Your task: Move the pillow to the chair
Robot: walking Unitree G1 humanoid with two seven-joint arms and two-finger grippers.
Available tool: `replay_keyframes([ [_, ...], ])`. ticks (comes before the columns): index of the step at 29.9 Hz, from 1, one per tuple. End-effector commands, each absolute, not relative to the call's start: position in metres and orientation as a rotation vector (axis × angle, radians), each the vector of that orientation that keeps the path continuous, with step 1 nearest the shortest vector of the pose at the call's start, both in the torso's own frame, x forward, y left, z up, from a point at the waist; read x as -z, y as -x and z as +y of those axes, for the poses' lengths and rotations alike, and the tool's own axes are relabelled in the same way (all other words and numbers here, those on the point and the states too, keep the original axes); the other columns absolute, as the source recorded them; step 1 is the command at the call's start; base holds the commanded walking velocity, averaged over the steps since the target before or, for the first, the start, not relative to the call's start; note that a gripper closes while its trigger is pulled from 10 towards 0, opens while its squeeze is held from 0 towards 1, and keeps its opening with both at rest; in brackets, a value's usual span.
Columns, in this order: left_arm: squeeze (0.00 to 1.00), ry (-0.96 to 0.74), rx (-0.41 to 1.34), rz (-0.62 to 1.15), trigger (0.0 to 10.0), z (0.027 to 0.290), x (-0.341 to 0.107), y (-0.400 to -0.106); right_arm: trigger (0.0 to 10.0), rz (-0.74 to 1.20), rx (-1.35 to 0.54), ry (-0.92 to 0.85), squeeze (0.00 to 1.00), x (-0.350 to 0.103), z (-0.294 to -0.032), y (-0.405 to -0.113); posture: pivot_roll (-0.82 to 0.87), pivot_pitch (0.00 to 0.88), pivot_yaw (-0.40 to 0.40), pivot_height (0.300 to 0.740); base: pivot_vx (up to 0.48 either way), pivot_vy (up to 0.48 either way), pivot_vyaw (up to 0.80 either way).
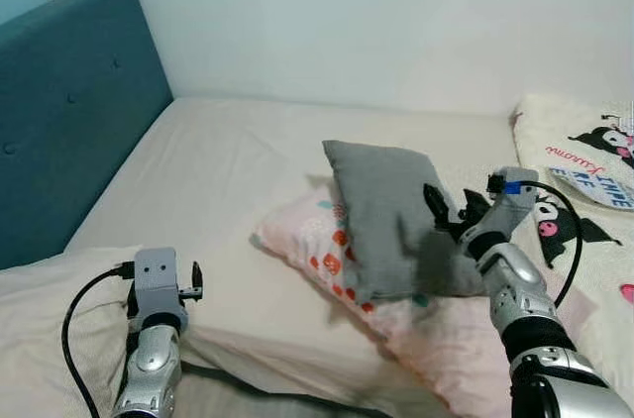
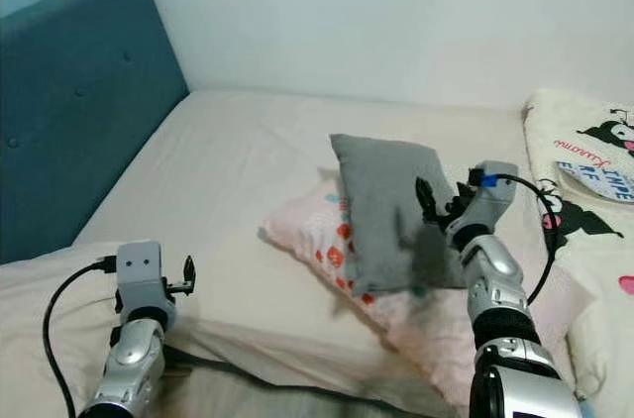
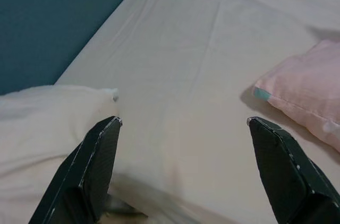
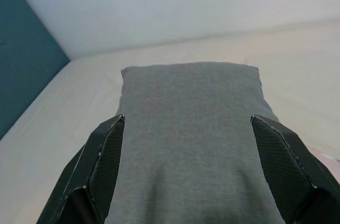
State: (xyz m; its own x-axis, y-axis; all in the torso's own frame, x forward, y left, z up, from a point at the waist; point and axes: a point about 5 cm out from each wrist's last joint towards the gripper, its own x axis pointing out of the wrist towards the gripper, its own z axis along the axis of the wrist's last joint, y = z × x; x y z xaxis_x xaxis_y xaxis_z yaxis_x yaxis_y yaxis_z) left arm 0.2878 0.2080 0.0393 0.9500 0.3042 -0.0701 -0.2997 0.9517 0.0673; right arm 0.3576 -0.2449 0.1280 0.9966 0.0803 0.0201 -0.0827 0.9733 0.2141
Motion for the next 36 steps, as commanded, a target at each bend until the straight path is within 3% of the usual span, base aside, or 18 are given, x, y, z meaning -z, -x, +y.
replay_keyframes([
  [1,0.00,-0.059,-0.324,0.111,10.0,0.213,-0.034,-0.283,10.0,0.026,-0.091,-0.248,0.00,-0.121,-0.241,-0.357,-0.19,0.104,0.037,0.740,0.000,-0.341,0.00],
  [15,0.00,-0.067,-0.307,0.119,10.0,0.209,-0.035,-0.285,10.0,0.103,-0.133,-0.289,0.00,-0.106,-0.230,-0.354,-0.19,0.096,0.041,0.740,0.000,-0.088,0.00],
  [21,0.00,-0.066,-0.309,0.125,10.0,0.209,-0.034,-0.286,10.0,0.112,-0.151,-0.292,0.00,-0.105,-0.226,-0.354,-0.19,0.094,0.039,0.740,0.000,-0.480,0.00],
  [36,0.00,-0.052,-0.332,0.098,10.0,0.208,-0.040,-0.288,10.0,0.221,-0.169,-0.299,0.00,-0.096,-0.211,-0.358,-0.19,0.102,0.033,0.740,0.000,0.000,0.00],
])
